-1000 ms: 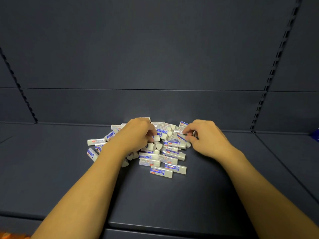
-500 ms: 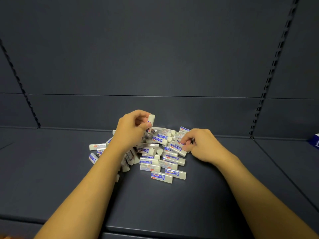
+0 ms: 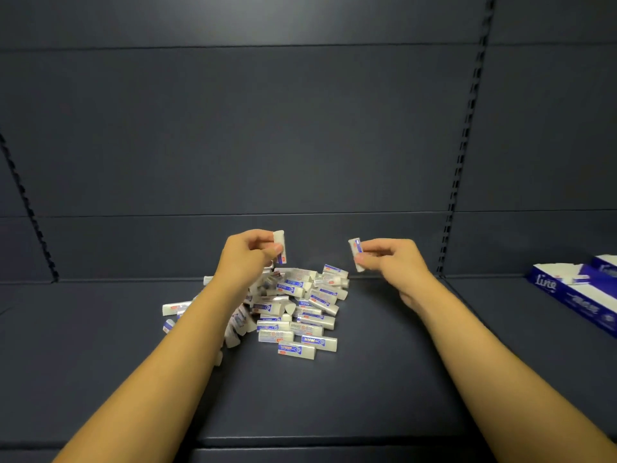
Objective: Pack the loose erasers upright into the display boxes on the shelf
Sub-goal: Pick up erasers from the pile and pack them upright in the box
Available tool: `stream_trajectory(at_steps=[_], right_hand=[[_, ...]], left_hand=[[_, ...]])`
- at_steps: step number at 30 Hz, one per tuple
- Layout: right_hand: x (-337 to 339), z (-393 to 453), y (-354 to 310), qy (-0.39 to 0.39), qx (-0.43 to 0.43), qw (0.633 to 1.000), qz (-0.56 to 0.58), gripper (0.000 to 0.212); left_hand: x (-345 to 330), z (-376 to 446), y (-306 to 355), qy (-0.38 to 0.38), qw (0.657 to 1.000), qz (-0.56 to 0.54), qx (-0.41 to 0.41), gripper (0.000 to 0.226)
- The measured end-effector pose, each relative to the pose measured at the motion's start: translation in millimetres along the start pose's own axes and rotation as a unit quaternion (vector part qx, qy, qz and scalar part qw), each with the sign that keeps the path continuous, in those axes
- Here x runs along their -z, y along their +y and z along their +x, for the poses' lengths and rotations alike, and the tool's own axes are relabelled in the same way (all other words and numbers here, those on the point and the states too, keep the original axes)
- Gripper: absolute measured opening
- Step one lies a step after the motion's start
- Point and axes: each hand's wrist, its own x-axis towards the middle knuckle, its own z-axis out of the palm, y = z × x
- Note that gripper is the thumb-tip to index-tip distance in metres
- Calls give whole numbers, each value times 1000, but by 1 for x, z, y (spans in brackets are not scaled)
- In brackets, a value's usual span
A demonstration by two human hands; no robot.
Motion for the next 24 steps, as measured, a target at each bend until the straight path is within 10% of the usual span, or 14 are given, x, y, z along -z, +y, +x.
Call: stream_trajectory(at_steps=[24], right_hand=[[230,-134,-39,227,-123,966,24,20]], left_hand=[[-229,-86,128,-245,966,-71,-29,17]])
